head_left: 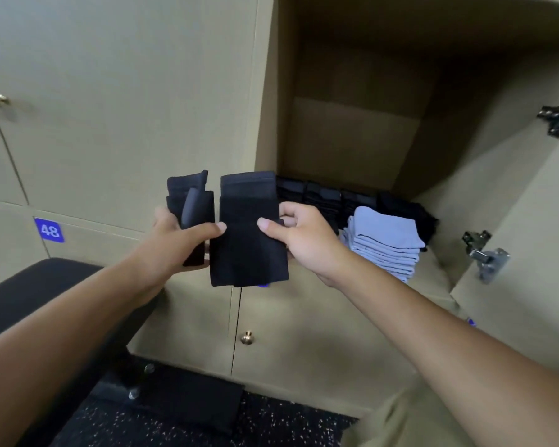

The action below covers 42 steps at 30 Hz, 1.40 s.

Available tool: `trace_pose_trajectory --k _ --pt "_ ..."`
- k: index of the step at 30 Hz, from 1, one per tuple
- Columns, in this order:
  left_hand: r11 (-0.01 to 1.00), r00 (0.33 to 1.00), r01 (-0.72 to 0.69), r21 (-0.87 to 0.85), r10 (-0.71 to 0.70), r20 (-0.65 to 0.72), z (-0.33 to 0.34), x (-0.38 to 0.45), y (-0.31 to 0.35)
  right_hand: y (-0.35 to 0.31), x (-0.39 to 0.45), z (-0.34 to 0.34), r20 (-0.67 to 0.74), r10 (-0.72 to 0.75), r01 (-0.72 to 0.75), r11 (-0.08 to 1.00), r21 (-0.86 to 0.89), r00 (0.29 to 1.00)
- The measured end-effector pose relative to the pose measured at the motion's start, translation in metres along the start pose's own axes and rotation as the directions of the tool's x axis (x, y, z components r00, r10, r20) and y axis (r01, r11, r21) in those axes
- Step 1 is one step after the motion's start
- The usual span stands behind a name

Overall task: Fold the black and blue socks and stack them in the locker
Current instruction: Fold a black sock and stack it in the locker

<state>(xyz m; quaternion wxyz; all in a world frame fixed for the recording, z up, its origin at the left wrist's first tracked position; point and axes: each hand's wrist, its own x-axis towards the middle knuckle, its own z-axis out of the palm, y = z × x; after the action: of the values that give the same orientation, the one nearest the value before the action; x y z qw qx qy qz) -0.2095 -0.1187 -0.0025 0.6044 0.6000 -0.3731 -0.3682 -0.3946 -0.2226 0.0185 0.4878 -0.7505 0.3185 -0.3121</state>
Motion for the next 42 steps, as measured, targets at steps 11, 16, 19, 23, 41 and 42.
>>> trace_pose_trajectory --k 11,16,19,23,41,42 --pt "0.995 0.952 -0.069 0.07 0.045 0.304 0.02 -0.012 0.004 -0.001 -0.002 -0.007 -0.121 0.198 -0.162 0.952 0.259 0.973" --pt "0.992 0.955 -0.073 0.105 0.039 0.293 0.029 -0.008 0.003 -0.002 -0.004 -0.009 -0.093 0.215 -0.171 0.924 0.341 0.972" --pt "0.99 0.977 -0.08 0.118 0.055 0.204 0.032 -0.001 -0.002 0.002 -0.004 -0.013 -0.09 0.211 -0.17 0.927 0.334 0.973" --pt "0.983 0.995 -0.072 0.167 0.06 0.078 0.032 0.005 -0.006 0.012 0.001 -0.022 -0.224 0.194 -0.162 0.975 0.154 0.955" --pt "0.959 0.984 0.175 -0.222 -0.161 0.078 0.029 0.002 -0.002 0.017 -0.015 -0.044 -0.186 -0.164 0.157 0.986 -0.05 0.969" --pt "0.949 0.981 0.189 -0.252 -0.17 0.096 0.029 0.001 -0.001 0.017 -0.017 -0.043 -0.169 -0.186 0.18 0.982 -0.051 0.968"
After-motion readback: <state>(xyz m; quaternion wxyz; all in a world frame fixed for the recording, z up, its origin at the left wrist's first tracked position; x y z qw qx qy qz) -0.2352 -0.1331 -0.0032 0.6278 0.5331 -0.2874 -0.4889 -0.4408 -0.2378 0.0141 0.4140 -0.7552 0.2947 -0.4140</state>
